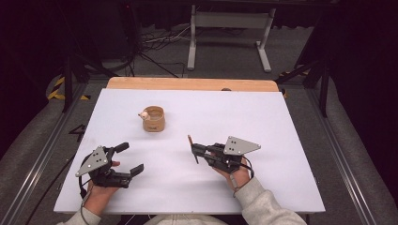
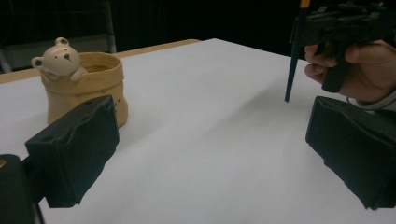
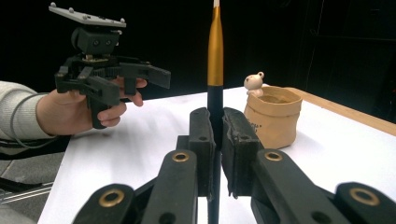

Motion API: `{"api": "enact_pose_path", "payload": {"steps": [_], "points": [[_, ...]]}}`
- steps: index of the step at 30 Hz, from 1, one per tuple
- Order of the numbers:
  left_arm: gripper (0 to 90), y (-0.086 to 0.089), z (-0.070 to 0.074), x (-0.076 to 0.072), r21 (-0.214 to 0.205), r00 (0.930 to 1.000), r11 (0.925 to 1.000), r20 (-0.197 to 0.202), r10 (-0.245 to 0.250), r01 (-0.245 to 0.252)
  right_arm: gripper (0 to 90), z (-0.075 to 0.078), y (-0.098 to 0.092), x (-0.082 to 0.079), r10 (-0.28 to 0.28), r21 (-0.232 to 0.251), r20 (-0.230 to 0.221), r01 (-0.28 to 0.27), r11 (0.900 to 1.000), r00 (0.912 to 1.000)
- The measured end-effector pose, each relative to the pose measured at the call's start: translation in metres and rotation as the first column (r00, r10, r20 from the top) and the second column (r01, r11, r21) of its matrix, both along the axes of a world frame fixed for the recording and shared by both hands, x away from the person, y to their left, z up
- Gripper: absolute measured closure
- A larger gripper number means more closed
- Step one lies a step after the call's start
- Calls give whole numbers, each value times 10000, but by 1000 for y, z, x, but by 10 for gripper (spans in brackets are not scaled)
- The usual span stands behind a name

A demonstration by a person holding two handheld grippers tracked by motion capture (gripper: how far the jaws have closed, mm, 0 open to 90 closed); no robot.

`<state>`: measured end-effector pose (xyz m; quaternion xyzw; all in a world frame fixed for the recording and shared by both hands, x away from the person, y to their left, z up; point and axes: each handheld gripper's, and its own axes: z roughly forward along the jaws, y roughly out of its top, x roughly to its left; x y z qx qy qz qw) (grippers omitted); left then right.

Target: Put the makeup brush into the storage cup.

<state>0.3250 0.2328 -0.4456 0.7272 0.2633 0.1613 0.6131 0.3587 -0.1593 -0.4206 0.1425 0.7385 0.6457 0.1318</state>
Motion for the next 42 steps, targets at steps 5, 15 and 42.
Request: {"api": "enact_pose_path", "payload": {"steps": [5,15,42], "points": [[50,-2,4,0,-100,9999,9999,150,-74,76,832,-1,-1,1,-100,-16,-92,100,9999,9999],[47,-11,19,7,-473,9984,9974,195,-526,535,832,0,-2,1,-233,-52,-39,232,9997,9997],[36,-89,52,29,-685,9792,9768,141,-2024,2029,832,0,-1,1,-297,-148,52,297,9994,9995]]}}
